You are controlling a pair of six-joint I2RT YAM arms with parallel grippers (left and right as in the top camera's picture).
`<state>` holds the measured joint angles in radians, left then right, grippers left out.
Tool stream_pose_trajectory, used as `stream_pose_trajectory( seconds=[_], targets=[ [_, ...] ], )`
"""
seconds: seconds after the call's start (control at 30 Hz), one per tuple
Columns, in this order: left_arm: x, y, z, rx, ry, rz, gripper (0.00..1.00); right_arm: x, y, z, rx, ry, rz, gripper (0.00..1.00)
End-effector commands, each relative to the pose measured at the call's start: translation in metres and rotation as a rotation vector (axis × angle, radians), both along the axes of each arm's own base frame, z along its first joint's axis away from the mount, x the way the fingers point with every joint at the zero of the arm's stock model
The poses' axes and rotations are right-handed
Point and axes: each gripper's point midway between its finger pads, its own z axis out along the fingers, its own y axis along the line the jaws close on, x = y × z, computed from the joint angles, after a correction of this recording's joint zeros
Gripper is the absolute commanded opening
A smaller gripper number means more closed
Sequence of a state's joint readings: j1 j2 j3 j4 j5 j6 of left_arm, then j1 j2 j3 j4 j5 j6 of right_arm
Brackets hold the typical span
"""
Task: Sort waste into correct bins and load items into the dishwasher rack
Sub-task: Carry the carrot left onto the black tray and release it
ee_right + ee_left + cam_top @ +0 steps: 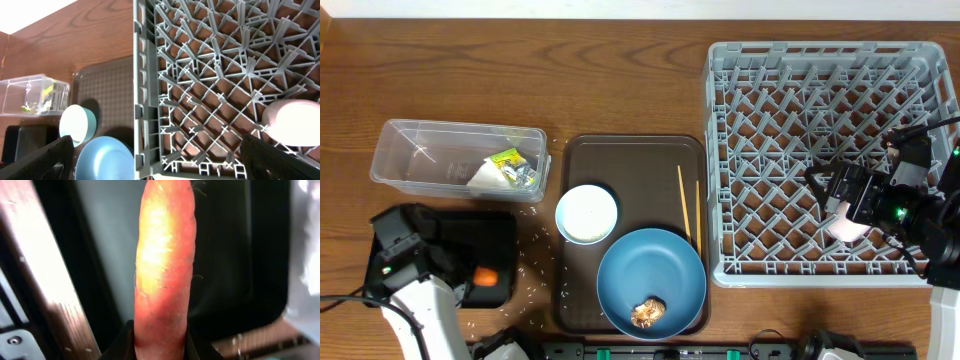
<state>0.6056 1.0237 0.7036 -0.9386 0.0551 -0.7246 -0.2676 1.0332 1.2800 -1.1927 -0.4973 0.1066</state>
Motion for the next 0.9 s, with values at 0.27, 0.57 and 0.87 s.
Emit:
stream_pose_trajectory(
  seconds=[0.27, 0.57, 0.87],
  targets=[
    [0.016, 0.001, 0.002, -0.062, -0.054, -0.053, 0.61, 0.001, 0.002, 0.003, 0.006, -0.007, 0.004, 0.99],
    [0.037, -0.009, 0.049, -0.086, -0.152, -0.222, 0.72, 0.001, 0.002, 0.003, 0.006, -0.008, 0.004, 0.99],
    [0.054, -0.028, 0.117, -0.032, -0.234, -0.463, 0.72, -0.001, 0.003, 0.002, 0.008, 0.002, 0.004, 0.99]
  ],
)
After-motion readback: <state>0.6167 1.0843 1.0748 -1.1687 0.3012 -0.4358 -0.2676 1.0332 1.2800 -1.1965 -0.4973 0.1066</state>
